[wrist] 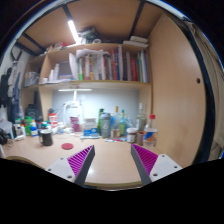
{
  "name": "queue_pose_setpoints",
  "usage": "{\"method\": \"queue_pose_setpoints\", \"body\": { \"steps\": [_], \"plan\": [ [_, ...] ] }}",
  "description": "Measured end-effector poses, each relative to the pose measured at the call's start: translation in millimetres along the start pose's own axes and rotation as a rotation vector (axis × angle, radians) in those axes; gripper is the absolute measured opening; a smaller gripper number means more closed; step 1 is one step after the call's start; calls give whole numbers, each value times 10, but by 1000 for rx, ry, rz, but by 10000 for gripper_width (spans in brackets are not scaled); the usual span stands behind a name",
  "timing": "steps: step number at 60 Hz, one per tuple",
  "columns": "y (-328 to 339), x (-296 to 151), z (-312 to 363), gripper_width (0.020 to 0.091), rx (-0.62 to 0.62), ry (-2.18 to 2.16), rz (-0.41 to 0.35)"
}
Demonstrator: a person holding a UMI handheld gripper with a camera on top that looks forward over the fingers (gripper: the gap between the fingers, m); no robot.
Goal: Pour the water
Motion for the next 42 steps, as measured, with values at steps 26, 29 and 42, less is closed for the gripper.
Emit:
{"method": "queue_pose_setpoints", "body": {
  "steps": [26,29,42],
  "plan": [
    [-1671,504,-1425,801,229,24,31],
    [-1824,542,-1468,801,228,19,36],
    [-2482,556,-1554,804,196,-2,8]
  ]
}}
Point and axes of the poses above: the point between the fingertips, and its own axes, seen from behind it with the camera up: z to the left, x down, y backward, against the way the camera looks, the point moved 3 cm from there along y, backward, against the way the camera looks, and after that the axes turned 7 degrees about x, right-handed, at the moved point
